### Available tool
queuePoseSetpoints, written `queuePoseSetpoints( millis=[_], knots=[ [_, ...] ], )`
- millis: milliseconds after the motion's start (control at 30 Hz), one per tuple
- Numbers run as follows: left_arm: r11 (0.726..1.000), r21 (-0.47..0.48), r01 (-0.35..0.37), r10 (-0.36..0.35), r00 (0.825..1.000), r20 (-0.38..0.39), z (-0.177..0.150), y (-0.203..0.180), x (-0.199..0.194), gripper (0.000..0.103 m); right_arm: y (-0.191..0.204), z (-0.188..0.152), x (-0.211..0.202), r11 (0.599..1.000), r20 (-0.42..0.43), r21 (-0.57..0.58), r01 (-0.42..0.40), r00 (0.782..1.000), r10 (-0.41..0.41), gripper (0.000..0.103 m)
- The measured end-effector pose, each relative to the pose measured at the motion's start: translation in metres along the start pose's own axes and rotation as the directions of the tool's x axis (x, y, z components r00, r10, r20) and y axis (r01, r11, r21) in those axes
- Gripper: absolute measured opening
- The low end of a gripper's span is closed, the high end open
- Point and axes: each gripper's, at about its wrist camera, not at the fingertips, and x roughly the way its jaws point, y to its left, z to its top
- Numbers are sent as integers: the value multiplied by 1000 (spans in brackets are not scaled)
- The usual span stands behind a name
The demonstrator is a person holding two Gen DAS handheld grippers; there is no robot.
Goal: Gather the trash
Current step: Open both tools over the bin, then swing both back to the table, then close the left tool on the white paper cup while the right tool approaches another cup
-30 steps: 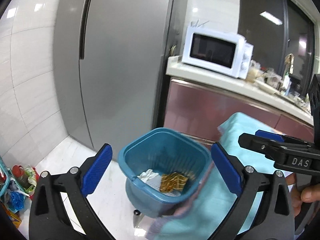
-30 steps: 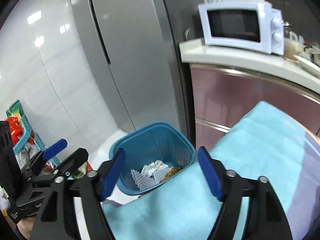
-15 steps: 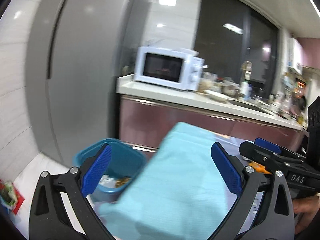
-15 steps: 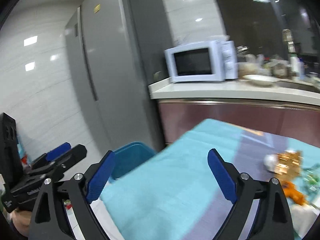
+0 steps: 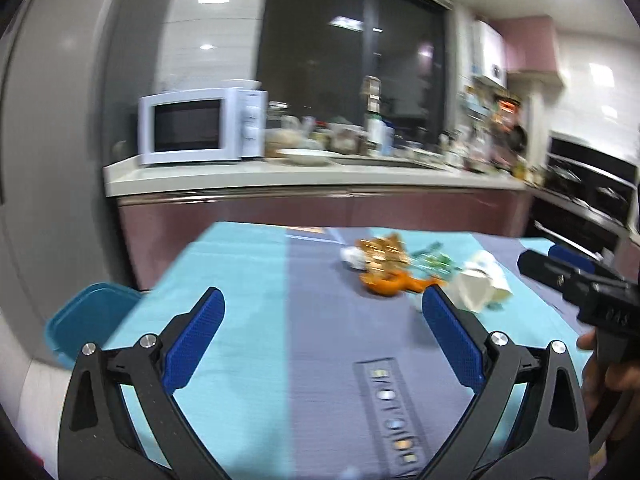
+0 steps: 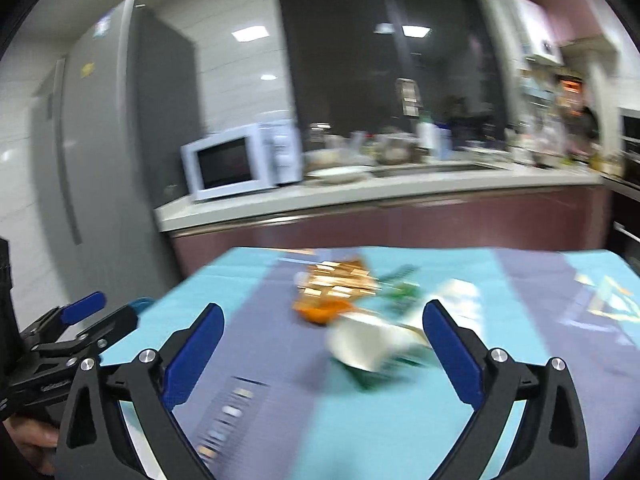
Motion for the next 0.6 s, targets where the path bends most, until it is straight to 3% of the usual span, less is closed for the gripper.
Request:
queuePoseSetpoints(
  millis=[200, 367, 600],
  knots=[
    [989, 117, 94, -92, 996, -23, -3, -66, 32, 97, -65, -5, -5, 983, -36, 97, 155, 988, -152, 96],
    [970, 179, 163, -155, 986, -59, -2, -112, 65, 97, -95, -9, 2, 971, -73, 154, 185, 982, -176, 96],
    [945, 224, 239, -213, 968, -134, -4, -148, 114, 97, -106, -13, 21, 968, -110, 178, 177, 981, -159, 96]
  ],
)
